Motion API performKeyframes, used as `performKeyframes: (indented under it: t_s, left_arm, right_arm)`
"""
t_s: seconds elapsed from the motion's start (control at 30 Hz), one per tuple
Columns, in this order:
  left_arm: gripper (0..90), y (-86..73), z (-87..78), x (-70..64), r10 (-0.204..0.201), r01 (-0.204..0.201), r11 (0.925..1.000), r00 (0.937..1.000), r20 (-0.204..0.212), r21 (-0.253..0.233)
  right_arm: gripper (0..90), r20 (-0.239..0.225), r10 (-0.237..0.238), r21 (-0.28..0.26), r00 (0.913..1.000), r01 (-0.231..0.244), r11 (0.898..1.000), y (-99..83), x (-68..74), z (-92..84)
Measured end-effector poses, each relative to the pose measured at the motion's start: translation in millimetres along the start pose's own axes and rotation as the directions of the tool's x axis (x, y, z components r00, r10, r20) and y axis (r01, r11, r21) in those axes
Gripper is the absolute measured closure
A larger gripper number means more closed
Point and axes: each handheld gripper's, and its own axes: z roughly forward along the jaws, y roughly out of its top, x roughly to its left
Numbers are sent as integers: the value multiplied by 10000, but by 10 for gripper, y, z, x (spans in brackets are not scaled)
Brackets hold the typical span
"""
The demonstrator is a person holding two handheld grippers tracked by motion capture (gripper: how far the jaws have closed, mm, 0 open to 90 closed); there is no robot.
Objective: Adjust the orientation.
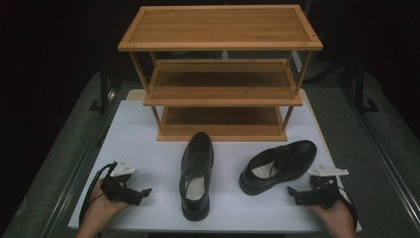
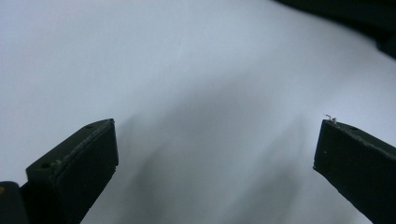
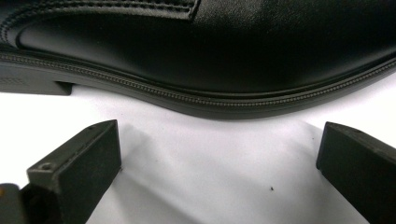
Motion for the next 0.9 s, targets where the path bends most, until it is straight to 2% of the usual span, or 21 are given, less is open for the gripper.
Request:
performKeyframes:
  t_s: [0.1, 0.17, 0.3, 0.4, 0.47, 0.57, 0.73, 0.83, 0.87, 0.9]
  left_arm:
    - [0, -79, 34, 31, -52, 51, 10000, 9997, 227, 57]
    - [0, -143, 39, 35, -67, 80, 9989, 9996, 285, -459]
    - [0, -152, 40, 34, -62, 76, 9987, 9996, 280, -503]
    - [0, -152, 41, 34, -67, 81, 9987, 9996, 278, -503]
    - [0, -152, 41, 33, -65, 79, 9987, 9996, 274, -505]
    - [0, -152, 42, 35, -68, 82, 9987, 9996, 283, -495]
    - [0, -152, 43, 36, -69, 83, 9987, 9996, 289, -495]
    - [0, -153, 43, 37, -72, 86, 9987, 9995, 295, -500]
    - [0, -153, 43, 37, -73, 87, 9987, 9995, 293, -500]
    - [0, -153, 43, 38, -73, 87, 9987, 9995, 296, -500]
  right_arm:
    - [0, 7, 2, 23, 10000, -2, 10000, 2, 1, 0]
    - [0, -1, 5, 24, 10000, -5, 10000, 3, -1, 0]
    - [29, 36, 116, 28, 9999, -116, 9999, 6, 2, -12]
    - [155, 44, 140, 48, 9999, -140, 9999, 13, -28, -71]
    - [206, 61, 216, -178, 9997, -214, 9996, 11, -45, -129]
    - [372, 273, 365, -465, 9990, -352, 9983, 21, -80, -217]
    - [698, 316, 1039, -579, 9941, -1020, 9931, 90, -227, -316]
    - [850, 61, 1174, -780, 9931, -1166, 9901, 124, -305, -322]
    - [892, 191, 1114, -789, 9936, -1095, 9908, 143, -326, -315]
    - [897, 304, 1070, -796, 9938, -1043, 9914, 166, -346, -312]
